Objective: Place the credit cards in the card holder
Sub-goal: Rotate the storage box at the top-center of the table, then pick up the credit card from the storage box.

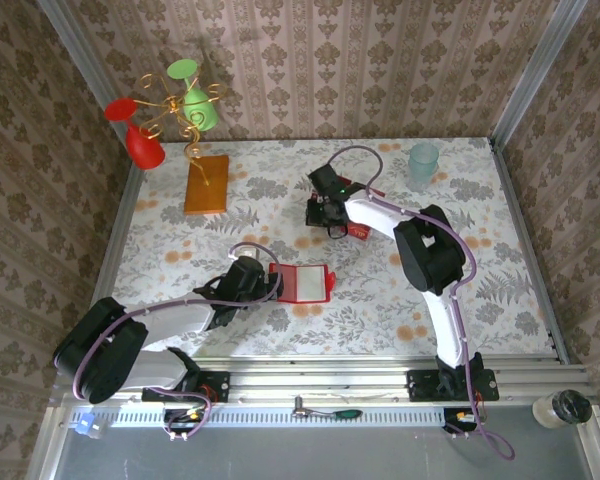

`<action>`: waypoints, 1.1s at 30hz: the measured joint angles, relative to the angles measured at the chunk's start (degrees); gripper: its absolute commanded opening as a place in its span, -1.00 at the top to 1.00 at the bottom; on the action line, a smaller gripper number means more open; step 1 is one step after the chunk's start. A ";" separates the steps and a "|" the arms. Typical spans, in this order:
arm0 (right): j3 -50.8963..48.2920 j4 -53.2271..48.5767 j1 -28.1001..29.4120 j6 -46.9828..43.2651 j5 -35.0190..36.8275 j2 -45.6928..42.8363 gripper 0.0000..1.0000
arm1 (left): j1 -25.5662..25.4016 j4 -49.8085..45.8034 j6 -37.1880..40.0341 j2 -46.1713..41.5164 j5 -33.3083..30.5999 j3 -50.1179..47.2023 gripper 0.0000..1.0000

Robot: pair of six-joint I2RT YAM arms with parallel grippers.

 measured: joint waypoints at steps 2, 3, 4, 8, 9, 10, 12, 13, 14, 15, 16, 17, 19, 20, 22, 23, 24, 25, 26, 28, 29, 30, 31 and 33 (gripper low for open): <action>0.76 -0.33 -0.37 -0.04 -0.07 0.04 0.88 | 0.00 0.00 0.00 0.00 0.00 -0.02 -1.00; 1.22 -0.52 -0.46 -0.11 -0.28 0.04 0.88 | 0.00 0.00 0.00 0.00 0.00 -0.02 -1.00; 1.46 -0.50 -0.48 -0.13 -0.55 0.04 0.87 | 0.00 0.00 0.02 0.00 0.00 -0.02 -1.00; 0.79 -0.31 -0.15 -0.37 -3.50 -0.66 0.80 | 0.00 0.00 0.02 -0.02 0.00 -0.11 -1.00; -0.15 -0.37 0.02 -0.46 -4.20 -1.53 0.79 | 0.00 0.00 0.00 -0.02 -0.02 -0.11 -1.00; -1.22 -0.33 0.24 -0.57 -4.72 -2.49 0.79 | 0.00 0.00 0.02 -0.04 -0.02 -0.11 -1.00; -3.96 -0.28 0.68 -0.57 -5.62 -5.66 0.76 | 0.00 0.00 0.02 -0.09 -0.04 -0.11 -1.00; -5.20 -0.22 0.79 -0.61 -5.92 -7.26 0.74 | 0.00 -0.02 0.02 -0.17 -0.09 -0.15 -1.00; -6.25 -0.35 0.94 -0.70 -6.12 -8.92 0.69 | 0.00 -0.02 0.02 -0.33 -0.22 -0.24 -1.00; -7.17 -0.31 1.09 -1.09 -6.16 -10.71 0.65 | 0.00 -0.02 0.02 -0.52 -0.26 -0.37 -1.00; -7.80 -0.33 1.22 -1.57 -6.14 -12.20 0.60 | 0.00 -0.04 0.02 -0.70 -0.39 -0.44 -1.00; -8.28 -0.42 1.27 -2.03 -6.05 -13.68 0.54 | 0.00 -0.07 0.02 -0.87 -0.44 -0.46 -1.00; -8.57 -1.05 1.25 -3.54 -5.29 -15.91 0.35 | 0.00 -0.07 0.04 -1.20 -0.46 -0.46 -1.00; -8.59 -1.60 1.20 -4.59 -4.42 -16.90 0.25 | 0.00 -0.09 0.04 -1.36 -0.48 -0.46 -1.00; -8.59 -2.91 1.05 -6.75 -2.51 -18.18 0.06 | 0.00 -0.09 0.04 -1.51 -0.66 -0.46 -1.00; -8.59 -3.98 0.96 -7.91 -1.25 -18.60 0.00 | 0.00 -0.11 0.04 -1.60 -0.68 -0.48 -1.00; -8.61 -5.03 0.81 -9.05 -0.07 -18.84 -0.02 | 0.00 -0.17 0.04 -1.70 -0.76 -0.48 -1.00; -8.61 -5.99 0.57 -10.08 0.94 -18.95 -0.03 | 0.00 -0.26 0.04 -1.86 -0.85 -0.48 -1.00; -8.63 -6.97 0.22 -11.08 1.97 -18.97 -0.03 | 0.00 -0.37 0.04 -2.14 -0.87 -0.55 -1.00; -8.70 -9.01 -0.61 -12.94 3.74 -18.97 -0.03 | 0.00 -0.52 0.04 -2.69 -0.94 -0.85 -1.00; -8.70 -10.01 -1.11 -13.94 4.72 -18.97 -0.02 | 0.00 -0.70 0.04 -2.82 -1.03 -0.94 -1.00; -8.70 -10.82 -1.57 -14.91 5.64 -18.97 -0.01 | 0.00 -0.87 0.04 -2.86 -1.05 -0.98 -1.00; -8.70 -11.45 -1.84 -15.61 6.32 -18.93 0.00 | 0.00 -0.92 0.04 -2.86 -1.07 -1.07 -1.00; -8.66 -12.85 -2.38 -17.35 8.24 -18.75 0.02 | 0.00 -1.11 0.04 -2.86 -1.07 -1.18 -1.00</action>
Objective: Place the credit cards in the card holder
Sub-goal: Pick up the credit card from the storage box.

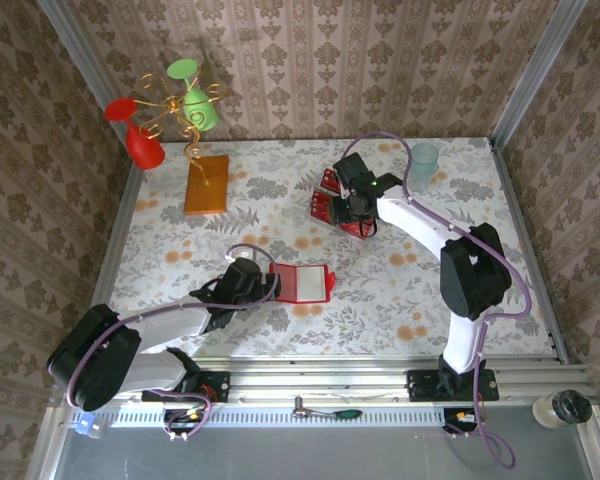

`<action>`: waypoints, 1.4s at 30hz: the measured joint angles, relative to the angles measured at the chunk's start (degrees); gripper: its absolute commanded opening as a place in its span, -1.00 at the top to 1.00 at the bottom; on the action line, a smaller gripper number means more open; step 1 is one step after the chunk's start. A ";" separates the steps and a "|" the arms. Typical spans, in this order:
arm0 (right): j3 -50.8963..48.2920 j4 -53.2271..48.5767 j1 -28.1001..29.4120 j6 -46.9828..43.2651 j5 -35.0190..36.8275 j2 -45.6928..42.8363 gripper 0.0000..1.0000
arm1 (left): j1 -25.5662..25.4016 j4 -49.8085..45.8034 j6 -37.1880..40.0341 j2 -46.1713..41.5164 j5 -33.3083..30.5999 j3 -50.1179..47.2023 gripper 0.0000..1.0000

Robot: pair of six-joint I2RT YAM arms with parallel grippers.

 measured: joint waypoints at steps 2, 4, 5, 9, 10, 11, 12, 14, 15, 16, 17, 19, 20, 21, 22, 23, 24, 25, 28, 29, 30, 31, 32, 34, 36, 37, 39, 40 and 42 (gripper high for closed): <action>0.26 -1.27 -0.24 -1.42 1.79 0.55 0.05 | 0.00 -0.31 0.00 0.02 0.00 0.00 -1.00; 0.87 -2.58 -0.22 -2.82 3.23 1.46 0.09 | 0.00 -0.39 0.00 0.07 0.00 0.00 -1.00; 1.38 -3.26 -0.20 -3.45 3.93 2.01 0.12 | 0.00 -0.44 0.00 0.13 0.00 0.00 -1.00; 3.26 -4.98 -0.17 -5.53 6.43 4.57 0.19 | 0.00 -0.44 0.00 0.61 0.00 0.00 -1.00; 3.48 -5.18 -0.17 -5.90 6.93 5.07 0.22 | 0.00 -0.44 0.00 0.79 0.00 0.00 -1.00; 3.56 -5.35 -0.17 -6.38 7.41 5.53 0.24 | 0.00 -0.42 0.00 0.96 0.00 0.00 -1.00; 3.65 -5.73 -0.17 -6.78 7.87 5.90 0.26 | 0.00 -0.44 0.00 1.11 0.00 0.00 -1.00; 3.87 -6.25 -0.17 -7.23 8.55 6.45 0.27 | 0.00 -0.42 0.02 1.29 0.00 0.00 -1.00; 3.87 -6.34 -0.17 -7.28 8.76 6.67 0.27 | 0.00 -0.42 0.02 1.33 0.00 0.00 -1.00; 3.89 -6.45 -0.17 -7.43 8.94 6.84 0.28 | 0.00 -0.39 0.02 1.33 0.00 0.00 -1.00; 3.96 -6.58 -0.17 -7.58 9.29 7.06 0.28 | 0.00 -0.37 0.02 1.33 0.00 -0.02 -1.00; 3.98 -6.58 -0.09 -8.13 9.86 7.50 0.28 | 0.00 -0.39 0.02 1.36 0.00 0.00 -1.00; 3.98 -6.58 -0.07 -8.33 10.03 7.78 0.28 | 0.00 -0.37 0.02 1.36 0.00 0.00 -1.00; 3.98 -6.58 -0.07 -8.41 10.21 8.04 0.28 | 0.00 -0.37 0.02 1.36 0.00 0.00 -1.00; 3.98 -6.58 -0.07 -8.52 10.32 8.31 0.29 | 0.00 -0.37 0.02 1.36 0.00 0.00 -1.00; 3.98 -6.58 -0.07 -8.55 10.43 8.63 0.29 | 0.00 -0.35 0.02 1.36 0.00 0.00 -1.00; 3.98 -6.58 -0.07 -8.63 10.43 8.92 0.30 | 0.00 -0.33 0.02 1.36 0.00 0.00 -1.00; 3.98 -6.58 0.00 -8.72 10.43 9.16 0.31 | 0.00 -0.28 0.02 1.36 0.00 0.00 -1.00; 4.04 -6.60 0.13 -8.85 10.64 9.49 0.38 | 0.00 -0.15 0.02 1.57 0.00 0.00 -1.00; 4.20 -6.62 0.20 -8.94 10.71 9.53 0.40 | 0.00 -0.15 0.02 1.66 0.00 0.00 -1.00; 4.35 -6.60 0.28 -9.07 10.71 9.57 0.43 | 0.00 -0.17 0.02 1.70 0.02 -0.02 -1.00; 4.42 -6.60 0.39 -9.31 10.71 9.60 0.47 | 0.00 -0.15 0.02 1.73 0.00 0.00 -1.00; 4.46 -6.60 0.48 -9.51 10.71 9.64 0.54 | 0.00 -0.15 0.02 1.73 0.02 0.00 -1.00; 4.46 -6.62 0.76 -9.70 10.62 9.64 0.61 | 0.00 -0.15 0.02 1.73 0.00 0.00 -1.00; 4.46 -6.60 0.92 -9.77 10.36 9.64 0.67 | 0.00 -0.15 0.02 1.73 0.00 -0.02 -1.00; 4.46 -6.60 1.03 -9.79 10.36 9.64 0.68 | 0.00 -0.15 0.02 1.73 0.02 0.00 -1.00; 4.46 -6.62 1.07 -9.81 10.25 9.64 0.68 | 0.00 -0.13 0.02 1.73 0.00 0.00 -1.00; 4.46 -6.60 1.07 -9.79 10.19 9.64 0.72 | 0.00 -0.15 0.02 1.73 0.00 0.00 -1.00; 4.46 -6.60 1.07 -9.97 10.14 9.64 0.77 | 0.00 -0.13 0.02 1.73 0.00 -0.02 -1.00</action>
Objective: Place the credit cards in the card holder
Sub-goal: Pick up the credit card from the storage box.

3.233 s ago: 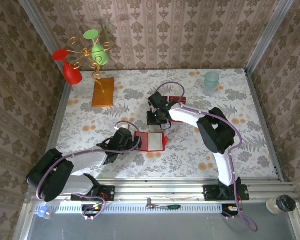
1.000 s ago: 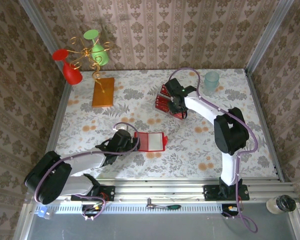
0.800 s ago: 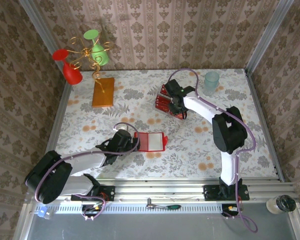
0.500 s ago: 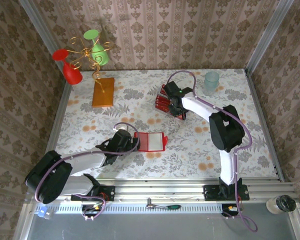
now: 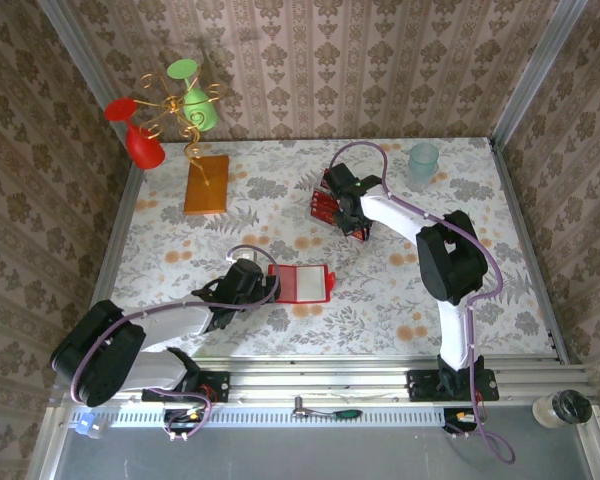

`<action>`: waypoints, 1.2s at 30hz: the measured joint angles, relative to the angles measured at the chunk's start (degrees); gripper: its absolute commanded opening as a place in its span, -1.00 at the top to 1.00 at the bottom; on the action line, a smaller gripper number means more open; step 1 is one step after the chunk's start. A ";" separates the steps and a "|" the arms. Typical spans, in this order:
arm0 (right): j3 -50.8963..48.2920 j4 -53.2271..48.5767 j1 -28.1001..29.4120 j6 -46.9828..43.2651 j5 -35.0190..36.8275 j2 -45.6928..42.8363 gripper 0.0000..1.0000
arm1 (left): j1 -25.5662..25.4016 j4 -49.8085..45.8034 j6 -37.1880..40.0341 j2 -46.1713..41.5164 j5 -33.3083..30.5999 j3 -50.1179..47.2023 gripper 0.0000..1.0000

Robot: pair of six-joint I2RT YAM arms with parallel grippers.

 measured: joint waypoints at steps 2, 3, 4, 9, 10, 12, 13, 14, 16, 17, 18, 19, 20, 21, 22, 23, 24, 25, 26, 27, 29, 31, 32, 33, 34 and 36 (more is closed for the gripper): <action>0.00 0.00 0.09 -0.28 0.00 0.00 0.86 | 0.00 0.00 0.00 0.00 0.00 0.02 -1.00; 0.00 0.02 0.15 -0.46 -0.04 0.00 0.89 | 0.00 0.00 0.00 0.00 0.00 0.02 -1.00; 0.00 0.09 0.22 -0.72 -0.13 0.00 0.94 | 0.00 0.02 0.00 0.00 0.00 0.00 -1.00; 0.00 0.24 0.83 -1.81 -0.22 -0.02 1.00 | 0.00 0.35 0.00 0.00 0.02 0.02 -1.00; 0.00 0.26 0.96 -1.99 -0.22 -0.02 1.00 | 0.00 0.39 0.00 0.00 0.00 0.02 -1.00; 0.00 0.24 1.38 -2.47 -0.22 -0.09 1.00 | 0.00 0.39 0.00 0.00 0.00 0.02 -1.00; 0.00 0.22 1.57 -2.64 -0.28 -0.15 1.00 | 0.00 0.39 0.00 0.00 0.00 0.02 -1.00; 0.00 0.24 1.86 -2.82 -0.42 -0.17 1.00 | 0.00 0.39 0.00 0.00 0.00 0.00 -1.00; 0.00 0.22 2.43 -3.06 -0.46 -0.22 1.00 | 0.00 0.39 0.00 0.00 0.00 0.02 -1.00; 0.00 0.20 2.73 -3.13 -0.48 -0.28 1.00 | 0.00 0.39 0.00 0.00 0.00 0.00 -1.00; 0.00 0.15 2.99 -3.23 -0.50 -0.37 1.00 | 0.00 0.39 0.00 0.00 0.00 0.00 -1.00; 0.00 0.07 3.23 -3.26 -0.50 -0.57 1.00 | 0.00 0.39 0.00 0.00 0.00 0.00 -1.00; 0.00 -0.04 3.48 -3.26 -0.50 -0.92 1.00 | 0.00 0.39 0.00 0.00 0.00 0.00 -1.00; 0.00 -0.09 3.65 -3.26 -0.50 -1.42 1.00 | 0.00 0.39 0.00 0.00 0.00 0.00 -1.00; 0.00 -0.15 3.80 -3.26 -0.50 -1.92 1.00 | 0.00 0.39 0.00 0.00 0.00 0.00 -1.00; 0.00 -0.24 3.96 -3.26 -0.50 -2.67 1.00 | 0.00 0.39 0.00 0.00 0.00 0.00 -1.00; 0.04 -0.37 4.17 -3.26 -0.50 -3.52 1.00 | 0.00 0.39 0.00 0.00 0.00 0.00 -1.00; 0.07 -0.46 4.31 -3.26 -0.50 -4.31 1.00 | 0.00 0.39 0.00 0.00 0.00 0.00 -1.00; 0.17 -0.59 4.55 -3.26 -0.50 -5.22 1.00 | 0.00 0.39 0.00 0.00 0.00 0.00 -1.00; 0.31 -0.63 4.79 -3.23 -0.50 -6.12 1.00 | 0.00 0.39 0.00 0.00 0.00 0.00 -1.00; 0.52 -0.63 5.18 -3.19 -0.50 -7.76 1.00 | 0.00 0.39 0.00 0.00 0.00 0.00 -1.00; 0.52 -0.68 5.77 -2.86 -0.66 -9.46 1.00 | 0.00 0.39 0.00 0.00 -0.02 -0.02 -1.00; 0.52 -0.66 6.21 -2.51 -0.98 -10.40 1.00 | 0.00 0.39 0.00 0.00 -0.04 -0.02 -1.00; 0.50 -0.63 6.60 -2.10 -1.75 -11.26 1.00 | 0.00 0.39 0.00 0.00 -0.20 -0.09 -1.00; 0.39 -0.57 7.02 -1.38 -2.62 -12.17 1.00 | 0.00 0.39 0.00 0.00 -0.24 -0.15 -1.00; -0.90 0.39 7.65 0.57 -5.38 -14.51 1.00 | 0.00 0.39 0.00 0.00 -0.44 -0.42 -1.00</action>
